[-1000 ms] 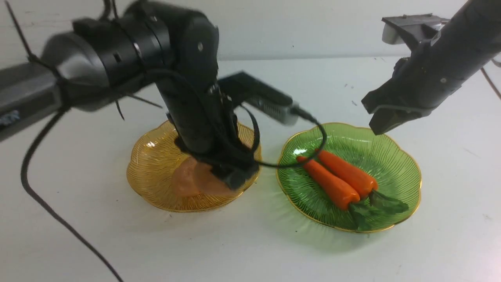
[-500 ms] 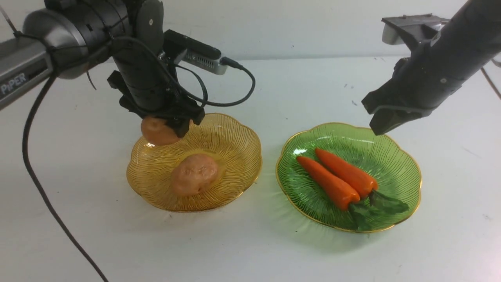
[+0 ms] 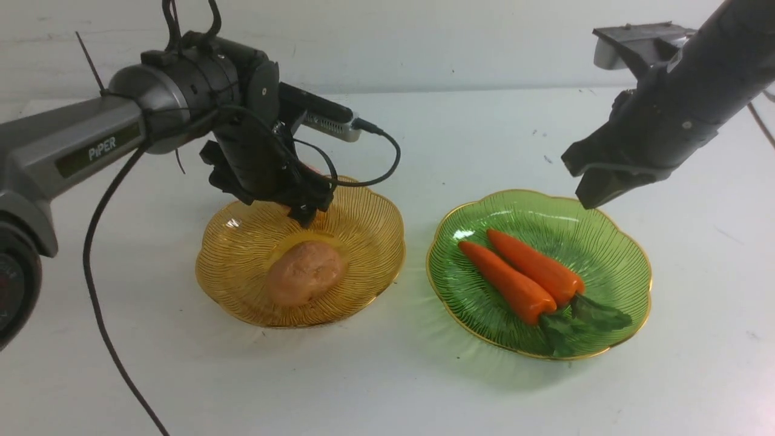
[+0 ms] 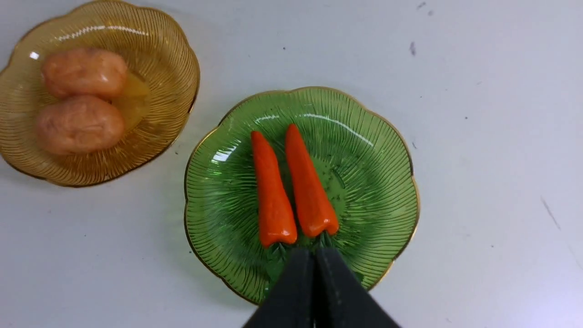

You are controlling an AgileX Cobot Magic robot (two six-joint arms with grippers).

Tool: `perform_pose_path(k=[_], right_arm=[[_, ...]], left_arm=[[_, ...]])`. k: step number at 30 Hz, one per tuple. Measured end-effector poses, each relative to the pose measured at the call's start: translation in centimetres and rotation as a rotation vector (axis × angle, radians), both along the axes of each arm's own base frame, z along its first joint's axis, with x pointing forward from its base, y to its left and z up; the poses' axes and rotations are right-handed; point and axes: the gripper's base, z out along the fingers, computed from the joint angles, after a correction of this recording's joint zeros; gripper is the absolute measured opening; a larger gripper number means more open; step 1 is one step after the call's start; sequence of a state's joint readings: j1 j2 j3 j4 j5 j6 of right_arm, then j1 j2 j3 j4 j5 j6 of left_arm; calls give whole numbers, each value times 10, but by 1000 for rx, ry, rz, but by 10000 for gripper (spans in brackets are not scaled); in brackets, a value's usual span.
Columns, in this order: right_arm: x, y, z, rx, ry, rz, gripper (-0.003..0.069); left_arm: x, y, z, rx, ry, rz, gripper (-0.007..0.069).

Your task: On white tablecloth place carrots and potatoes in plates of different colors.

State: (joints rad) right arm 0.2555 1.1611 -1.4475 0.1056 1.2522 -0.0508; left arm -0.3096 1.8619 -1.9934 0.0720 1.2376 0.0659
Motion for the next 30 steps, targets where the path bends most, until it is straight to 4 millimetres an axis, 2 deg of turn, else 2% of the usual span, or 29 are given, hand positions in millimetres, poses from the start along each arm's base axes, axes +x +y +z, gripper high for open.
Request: perform_pose_path(k=[4, 5, 6, 9, 10, 12, 16, 30], right_arm=[[-64, -17, -18, 19, -60, -10, -15], [-78, -21, -26, 32, -111, -13, -15], [-97, -27, -36, 67, -250, -19, -15], [-119, -35, -77, 129, -550, -35, -15], [-125, -37, -87, 159, -689, -46, -15], [-134, -41, -96, 192, -820, -59, -15], [-138, -42, -98, 211, -900, -66, -15], [-138, -42, -98, 210, -903, -66, -15]], left_arm=[[-23, 6, 32, -27, -66, -7, -3], [-24, 7, 34, -29, -71, -7, -3], [-26, 7, 36, -30, -73, -8, -3], [-26, 7, 36, -28, -74, -12, -3], [-25, 7, 35, -26, -73, -14, -3], [-25, 7, 35, -25, -72, -15, -3], [-25, 7, 35, -21, -73, -21, -3], [-25, 8, 35, 5, -79, -36, -3]])
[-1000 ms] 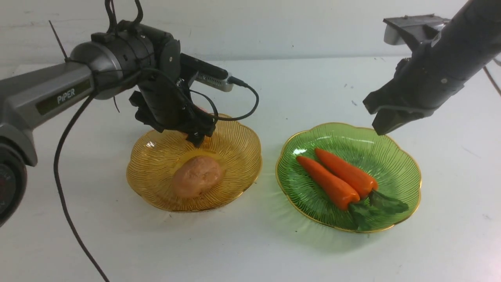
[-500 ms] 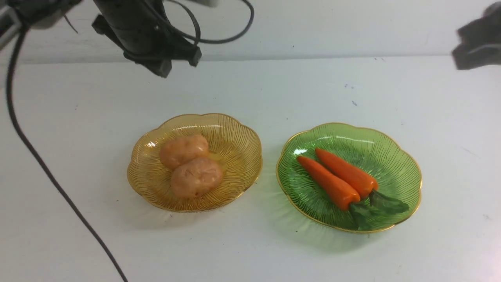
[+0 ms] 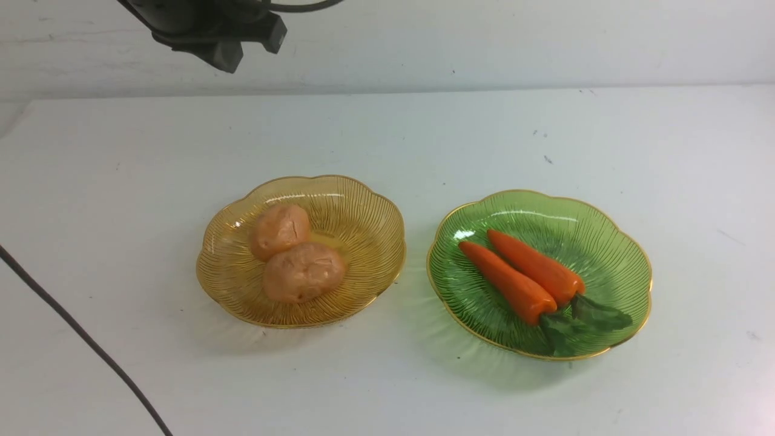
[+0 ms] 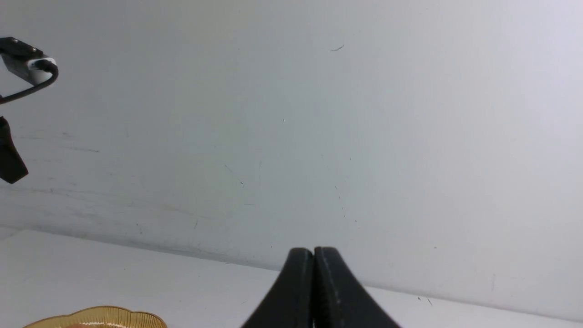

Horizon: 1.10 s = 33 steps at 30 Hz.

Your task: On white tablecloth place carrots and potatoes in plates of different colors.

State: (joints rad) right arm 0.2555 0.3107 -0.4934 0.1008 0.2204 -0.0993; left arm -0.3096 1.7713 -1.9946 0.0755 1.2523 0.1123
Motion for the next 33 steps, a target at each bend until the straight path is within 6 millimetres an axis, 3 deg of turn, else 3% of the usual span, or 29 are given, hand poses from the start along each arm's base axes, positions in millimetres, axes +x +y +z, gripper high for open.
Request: perform_pose_path(k=[6, 13, 23, 25, 33], right_arm=[[-1, 0, -15, -6, 24, -1, -15], [-9, -11, -85, -38, 121, -140, -15], [-12, -19, -160, -82, 316, -280, -15], [-12, -19, -168, -91, 358, -280, -15], [-12, -17, -169, -104, 359, -247, -15]], left_arm=[[0, 0, 0, 0, 0, 0, -3], [0, 0, 0, 0, 0, 0, -3], [-16, 4, 14, -23, -25, -5, -3], [-25, 6, 18, -26, -30, -6, -3], [-67, 20, 38, -39, -72, -7, -3]])
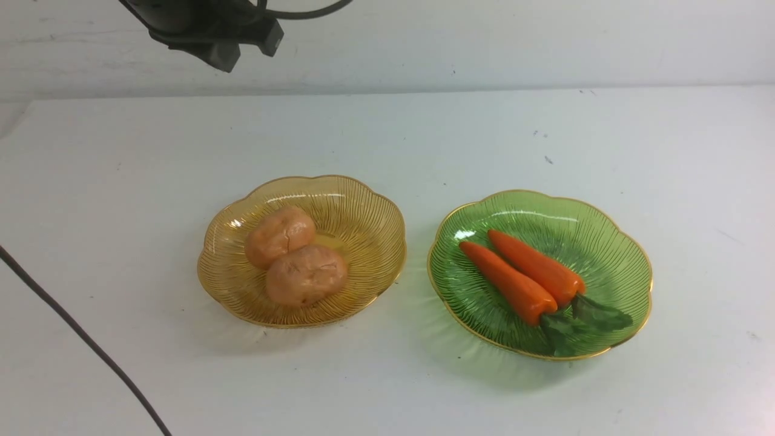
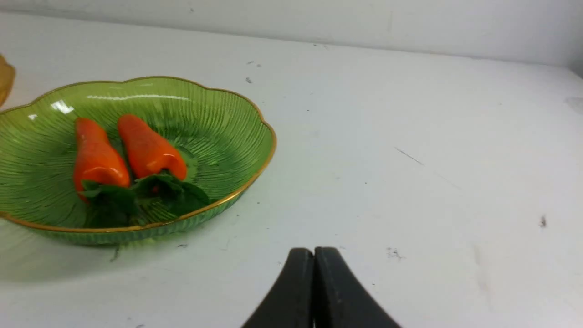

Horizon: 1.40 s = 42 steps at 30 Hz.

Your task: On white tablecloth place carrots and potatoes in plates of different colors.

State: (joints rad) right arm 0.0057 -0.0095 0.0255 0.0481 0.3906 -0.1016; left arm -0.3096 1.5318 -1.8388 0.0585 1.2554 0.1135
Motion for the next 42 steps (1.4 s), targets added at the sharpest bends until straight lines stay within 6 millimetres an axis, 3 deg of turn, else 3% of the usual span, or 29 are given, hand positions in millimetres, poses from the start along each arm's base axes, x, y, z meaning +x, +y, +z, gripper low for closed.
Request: perform_pose_path(k=[9, 16, 19, 21, 23, 29, 36, 42], right_arm=[[0, 4, 0, 0, 0, 66, -15], [0, 4, 0, 9, 0, 65, -15], [0, 4, 0, 14, 1, 64, -15], [0, 4, 0, 13, 1, 64, -15], [0, 4, 0, 13, 1, 64, -15], [0, 4, 0, 13, 1, 64, -15], [0, 4, 0, 12, 1, 64, -15], [0, 4, 0, 12, 1, 64, -15]], left_arm=[[-54, 17, 9, -14, -28, 5, -3], [-123, 41, 0, -21, -57, 27, -3], [-158, 52, -19, -46, -70, 43, -3], [-187, 58, -42, -125, -205, 33, -3], [-199, 60, -67, -197, -306, 25, -3], [-224, 64, -118, -379, -583, 12, -3], [-229, 65, -167, -366, -518, 21, -3], [-226, 66, -190, -353, -496, 45, -3]])
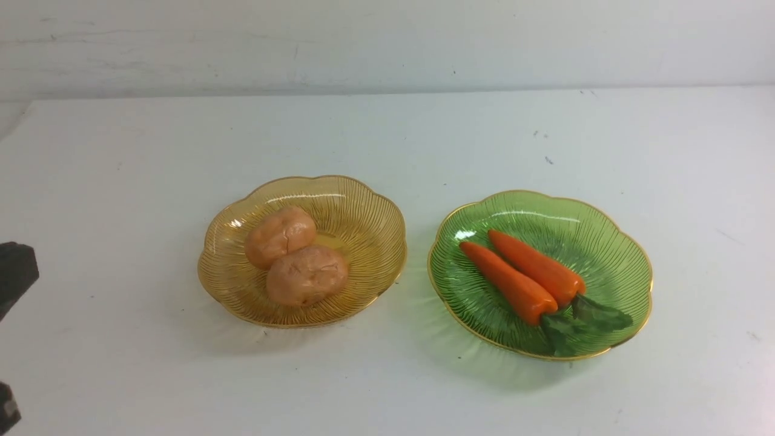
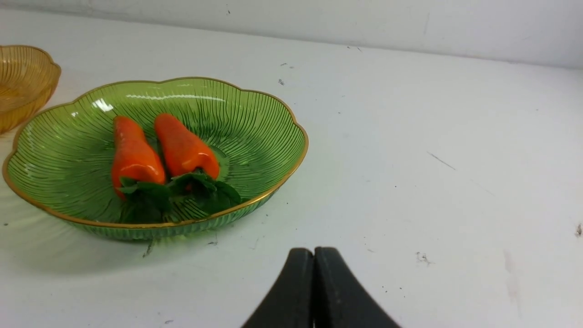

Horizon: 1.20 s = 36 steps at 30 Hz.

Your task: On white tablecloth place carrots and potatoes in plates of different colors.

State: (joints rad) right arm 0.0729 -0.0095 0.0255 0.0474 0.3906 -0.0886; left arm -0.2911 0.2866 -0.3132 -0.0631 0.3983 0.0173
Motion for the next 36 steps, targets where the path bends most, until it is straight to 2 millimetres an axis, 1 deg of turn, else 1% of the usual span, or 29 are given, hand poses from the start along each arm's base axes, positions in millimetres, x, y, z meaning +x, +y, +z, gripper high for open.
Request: perform_pose_path(k=[4, 9, 13, 17, 36], right_arm=[[0, 0, 0, 0, 0, 0, -15], [0, 0, 0, -1, 0, 0, -15], [0, 0, 0, -1, 0, 0, -15], [0, 0, 0, -1, 0, 0, -15], [0, 0, 0, -1, 0, 0, -15]], left_arm=[[-9, 11, -35, 0, -61, 128, -3], [-17, 19, -68, 5, -69, 243, -3], [-17, 21, -89, 10, -27, 269, -3], [-18, 21, -94, 18, 20, 267, -3], [-18, 21, -95, 19, 23, 267, -3]])
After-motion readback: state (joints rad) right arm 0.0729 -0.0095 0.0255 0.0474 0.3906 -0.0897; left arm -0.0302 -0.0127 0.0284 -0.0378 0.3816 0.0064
